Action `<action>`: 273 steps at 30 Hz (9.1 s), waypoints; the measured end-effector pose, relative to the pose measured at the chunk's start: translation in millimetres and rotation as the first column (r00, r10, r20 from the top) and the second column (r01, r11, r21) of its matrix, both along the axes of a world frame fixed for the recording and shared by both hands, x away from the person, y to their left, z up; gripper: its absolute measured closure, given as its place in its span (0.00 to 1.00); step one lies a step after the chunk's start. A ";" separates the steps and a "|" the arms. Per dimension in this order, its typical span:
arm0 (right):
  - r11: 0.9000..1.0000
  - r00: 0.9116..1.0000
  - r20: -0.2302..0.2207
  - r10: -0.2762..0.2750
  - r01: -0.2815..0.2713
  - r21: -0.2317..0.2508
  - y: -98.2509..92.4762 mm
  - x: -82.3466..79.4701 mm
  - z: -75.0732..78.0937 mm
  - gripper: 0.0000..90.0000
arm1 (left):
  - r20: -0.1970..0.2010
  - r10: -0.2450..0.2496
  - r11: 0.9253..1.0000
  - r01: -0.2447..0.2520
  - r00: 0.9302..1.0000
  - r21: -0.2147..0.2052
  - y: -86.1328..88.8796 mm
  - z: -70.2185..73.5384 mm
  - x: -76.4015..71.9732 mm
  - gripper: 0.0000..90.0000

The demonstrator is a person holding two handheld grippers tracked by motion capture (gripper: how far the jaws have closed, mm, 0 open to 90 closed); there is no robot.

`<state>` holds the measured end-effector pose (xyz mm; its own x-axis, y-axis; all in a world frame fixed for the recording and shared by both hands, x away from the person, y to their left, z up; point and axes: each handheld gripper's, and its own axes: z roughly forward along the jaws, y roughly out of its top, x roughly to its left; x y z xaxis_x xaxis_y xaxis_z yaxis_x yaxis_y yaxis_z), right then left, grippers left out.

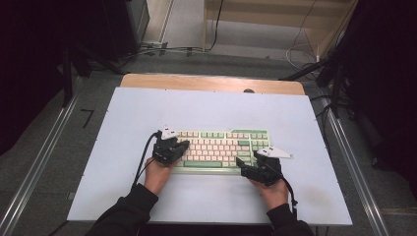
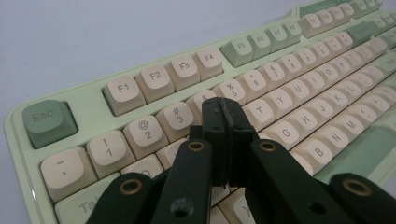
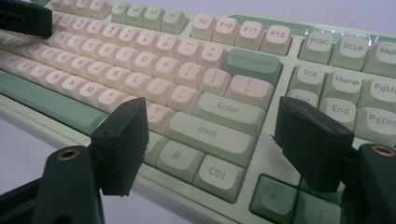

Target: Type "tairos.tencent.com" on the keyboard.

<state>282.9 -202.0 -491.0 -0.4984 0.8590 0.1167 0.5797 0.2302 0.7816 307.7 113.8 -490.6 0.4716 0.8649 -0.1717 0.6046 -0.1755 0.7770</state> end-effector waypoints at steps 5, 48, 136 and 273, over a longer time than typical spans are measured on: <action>1.000 1.000 0.000 0.000 0.000 -0.001 0.0 0.0 0.0 0.27 | -0.010 0.000 1.000 0.000 1.000 0.009 -0.4 -1.8 0.2 1.00; 0.985 0.983 0.067 0.171 -0.172 0.010 44.5 9.2 5.3 0.97 | 0.090 0.158 0.986 -0.152 0.983 -0.073 48.5 12.6 -39.0 0.43; 0.987 0.987 0.055 0.151 -0.154 0.056 67.0 25.0 8.7 0.30 | 0.075 0.153 0.984 -0.145 0.985 -0.100 68.5 9.7 -58.8 0.74; 0.999 0.998 0.064 -0.028 0.026 0.025 6.9 -1.7 4.1 0.42 | 0.097 0.030 0.999 -0.026 0.995 -0.042 8.2 9.5 -17.8 0.44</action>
